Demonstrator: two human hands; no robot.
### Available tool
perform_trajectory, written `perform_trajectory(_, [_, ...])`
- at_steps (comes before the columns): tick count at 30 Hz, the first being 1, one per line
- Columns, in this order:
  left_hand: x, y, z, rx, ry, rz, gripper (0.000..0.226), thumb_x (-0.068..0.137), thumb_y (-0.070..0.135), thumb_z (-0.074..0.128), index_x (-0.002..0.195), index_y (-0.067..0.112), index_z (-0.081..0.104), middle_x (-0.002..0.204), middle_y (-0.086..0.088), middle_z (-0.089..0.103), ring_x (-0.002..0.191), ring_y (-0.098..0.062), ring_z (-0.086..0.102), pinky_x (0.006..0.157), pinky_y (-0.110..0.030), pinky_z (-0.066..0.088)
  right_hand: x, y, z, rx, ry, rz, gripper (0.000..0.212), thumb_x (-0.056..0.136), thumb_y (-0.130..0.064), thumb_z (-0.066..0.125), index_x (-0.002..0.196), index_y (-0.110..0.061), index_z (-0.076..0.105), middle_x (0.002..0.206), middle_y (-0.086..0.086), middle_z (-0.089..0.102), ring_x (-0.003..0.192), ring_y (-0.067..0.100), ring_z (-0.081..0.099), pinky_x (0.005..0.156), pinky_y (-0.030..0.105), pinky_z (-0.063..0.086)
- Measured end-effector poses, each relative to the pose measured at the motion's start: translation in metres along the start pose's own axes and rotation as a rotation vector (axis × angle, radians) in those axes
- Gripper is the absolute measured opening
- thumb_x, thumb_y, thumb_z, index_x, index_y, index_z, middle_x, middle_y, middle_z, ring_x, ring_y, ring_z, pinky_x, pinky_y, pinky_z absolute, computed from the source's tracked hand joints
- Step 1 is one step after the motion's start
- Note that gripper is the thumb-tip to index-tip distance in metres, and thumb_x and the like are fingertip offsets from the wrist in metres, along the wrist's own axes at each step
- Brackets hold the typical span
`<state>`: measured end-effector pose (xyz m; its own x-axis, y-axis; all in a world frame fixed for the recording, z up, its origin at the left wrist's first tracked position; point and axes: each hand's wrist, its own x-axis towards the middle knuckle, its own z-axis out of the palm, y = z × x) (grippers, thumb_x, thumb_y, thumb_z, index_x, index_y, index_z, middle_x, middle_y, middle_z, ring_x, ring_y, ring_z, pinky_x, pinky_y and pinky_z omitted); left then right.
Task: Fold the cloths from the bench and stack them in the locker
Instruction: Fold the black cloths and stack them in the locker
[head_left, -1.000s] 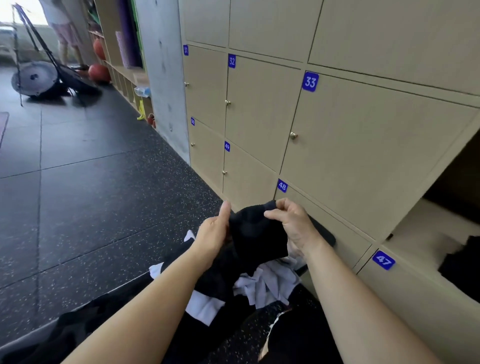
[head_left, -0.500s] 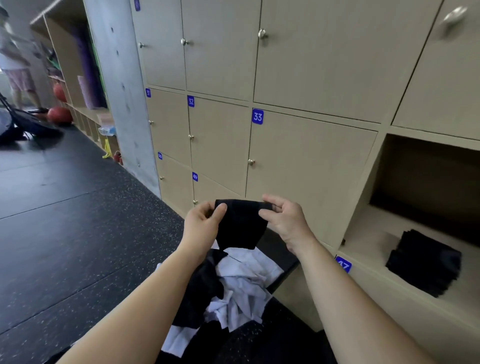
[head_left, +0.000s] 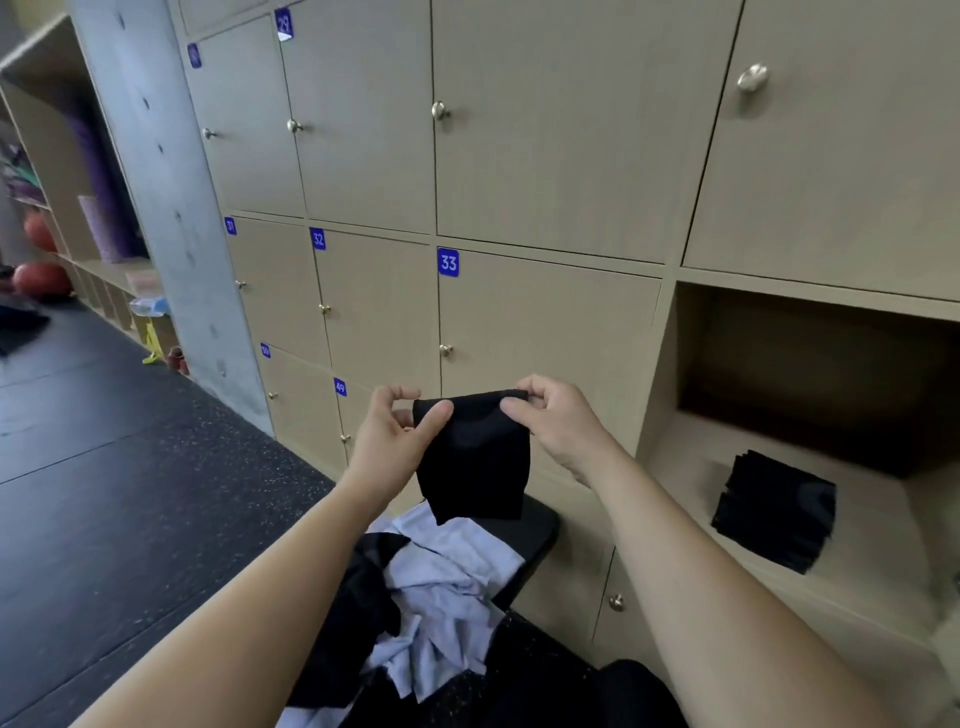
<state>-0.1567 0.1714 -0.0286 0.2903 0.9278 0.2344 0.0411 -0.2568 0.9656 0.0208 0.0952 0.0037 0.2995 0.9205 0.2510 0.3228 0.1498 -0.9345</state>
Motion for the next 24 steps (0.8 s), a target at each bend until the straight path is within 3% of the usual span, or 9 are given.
perform_trajectory(2, [0.004,0.009,0.004,0.161,-0.084,0.055,0.031,0.081,0.039,0.076,0.105,0.026,0.06,0.087,0.004,0.069,0.077,-0.012,0.067,0.07,-0.025,0.053,-0.003,-0.002,-0.007,0.032,-0.039,0.003,0.006,0.089,-0.004,0.06,0.084,-0.008,0.063,0.082,0.011,0.066,0.075,0.016,0.059,0.071,0.028,0.046])
perform_trajectory(4, [0.008,0.019,0.013,0.366,-0.177,0.124,0.019,0.08,0.041,0.077,0.084,0.026,0.067,0.069,0.013,0.064,0.065,-0.006,0.058,0.063,-0.021,0.046,-0.005,-0.002,-0.011,0.063,-0.05,0.009,0.01,0.089,-0.004,0.061,0.081,-0.01,0.062,0.078,0.009,0.065,0.069,0.013,0.058,0.065,0.024,0.046])
perform_trajectory(6, [0.011,0.025,0.026,0.449,-0.254,0.167,0.027,0.086,0.038,0.072,0.068,0.021,0.06,0.051,0.016,0.052,0.052,-0.004,0.045,0.054,-0.021,0.037,-0.008,-0.003,-0.016,0.095,-0.028,0.015,0.012,0.09,-0.005,0.062,0.079,-0.011,0.062,0.071,0.004,0.064,0.06,0.007,0.057,0.057,0.018,0.045])
perform_trajectory(10, [0.012,0.03,0.048,0.268,-0.222,0.166,0.031,0.095,0.033,0.061,0.071,0.013,0.056,0.059,0.006,0.053,0.053,-0.007,0.045,0.052,-0.021,0.036,-0.019,0.006,-0.04,0.123,-0.097,0.104,0.009,0.084,-0.01,0.072,0.092,-0.01,0.067,0.076,-0.003,0.07,0.068,0.005,0.064,0.063,0.017,0.048])
perform_trajectory(13, [0.014,0.029,0.059,0.143,-0.174,0.103,0.037,0.097,0.038,0.055,0.083,0.004,0.057,0.068,-0.003,0.054,0.06,-0.013,0.047,0.056,-0.026,0.037,-0.033,0.017,-0.063,-0.032,-0.17,0.211,0.011,0.082,-0.012,0.075,0.08,-0.017,0.066,0.058,-0.015,0.063,0.05,-0.004,0.052,0.05,0.011,0.037])
perform_trajectory(18, [0.008,0.021,0.091,0.079,-0.162,0.054,0.034,0.097,0.039,0.055,0.09,0.005,0.055,0.072,0.0,0.061,0.064,-0.015,0.055,0.061,-0.028,0.044,-0.045,0.035,-0.09,0.092,-0.003,0.285,0.012,0.084,-0.014,0.071,0.096,-0.014,0.067,0.089,0.005,0.071,0.074,0.013,0.064,0.074,0.031,0.047])
perform_trajectory(21, [0.003,0.02,0.112,0.124,-0.222,0.04,0.036,0.095,0.046,0.056,0.091,0.01,0.06,0.079,-0.003,0.068,0.072,-0.017,0.066,0.067,-0.033,0.052,-0.052,0.042,-0.104,0.161,0.103,0.28,0.016,0.087,-0.014,0.068,0.103,-0.015,0.065,0.095,0.004,0.072,0.081,0.017,0.067,0.078,0.034,0.052])
perform_trajectory(24, [-0.004,0.021,0.138,0.221,-0.234,0.065,0.039,0.098,0.043,0.05,0.086,0.007,0.06,0.073,-0.007,0.065,0.064,-0.019,0.062,0.055,-0.026,0.049,-0.062,0.051,-0.113,0.19,0.259,0.255,0.009,0.092,-0.02,0.064,0.1,-0.017,0.064,0.1,0.002,0.072,0.091,0.016,0.069,0.078,0.032,0.056])
